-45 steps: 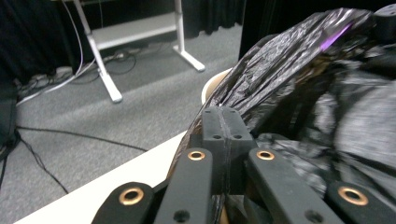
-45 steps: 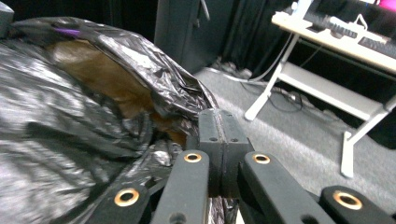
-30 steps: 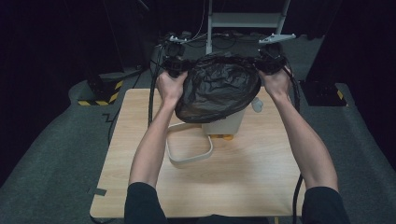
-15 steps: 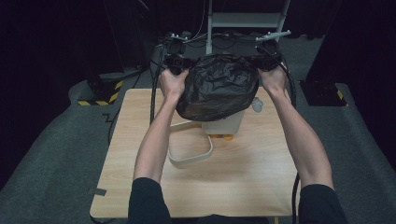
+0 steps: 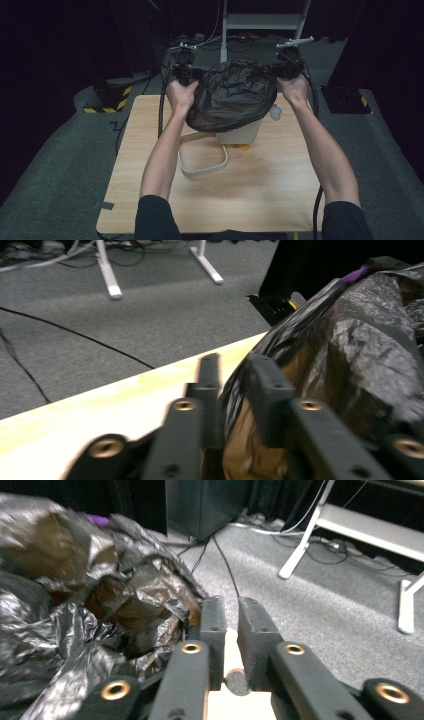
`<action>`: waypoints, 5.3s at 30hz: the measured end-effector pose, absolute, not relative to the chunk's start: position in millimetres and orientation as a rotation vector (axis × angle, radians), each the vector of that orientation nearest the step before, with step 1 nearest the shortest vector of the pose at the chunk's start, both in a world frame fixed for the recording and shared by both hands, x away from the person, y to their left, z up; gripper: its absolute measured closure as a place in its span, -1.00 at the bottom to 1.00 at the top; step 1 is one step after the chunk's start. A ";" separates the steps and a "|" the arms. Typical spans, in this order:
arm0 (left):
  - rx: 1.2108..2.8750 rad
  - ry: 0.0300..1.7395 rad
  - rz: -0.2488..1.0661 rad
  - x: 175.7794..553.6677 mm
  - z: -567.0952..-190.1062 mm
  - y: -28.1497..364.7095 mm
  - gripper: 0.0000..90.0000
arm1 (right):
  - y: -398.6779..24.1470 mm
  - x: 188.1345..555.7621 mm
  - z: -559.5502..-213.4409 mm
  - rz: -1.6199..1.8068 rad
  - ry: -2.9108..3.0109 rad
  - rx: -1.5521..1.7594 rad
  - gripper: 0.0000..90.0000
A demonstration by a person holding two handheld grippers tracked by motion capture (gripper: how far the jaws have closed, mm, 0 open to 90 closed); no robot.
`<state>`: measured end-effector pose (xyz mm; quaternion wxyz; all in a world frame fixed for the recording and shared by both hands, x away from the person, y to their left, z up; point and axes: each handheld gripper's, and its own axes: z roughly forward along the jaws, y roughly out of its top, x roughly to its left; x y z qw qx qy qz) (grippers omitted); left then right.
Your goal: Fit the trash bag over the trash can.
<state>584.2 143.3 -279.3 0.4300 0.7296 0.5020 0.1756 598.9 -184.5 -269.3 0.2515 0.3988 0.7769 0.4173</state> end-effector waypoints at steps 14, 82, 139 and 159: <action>1.772 1.137 0.496 530.0 -260.1 155.5 -0.09 | -171.7 547.5 -230.1 1.298 2.103 0.943 0.34; 1.860 1.107 0.493 479.6 -317.2 145.8 -0.15 | -206.2 483.6 -250.9 1.403 2.085 0.871 0.26; 1.665 1.127 0.576 453.4 -328.1 203.2 -0.23 | -281.9 489.6 -325.4 1.399 1.953 1.177 -0.16; 1.686 1.176 0.614 446.7 -361.5 219.4 -0.23 | -296.3 481.1 -359.4 1.335 1.904 1.238 -0.11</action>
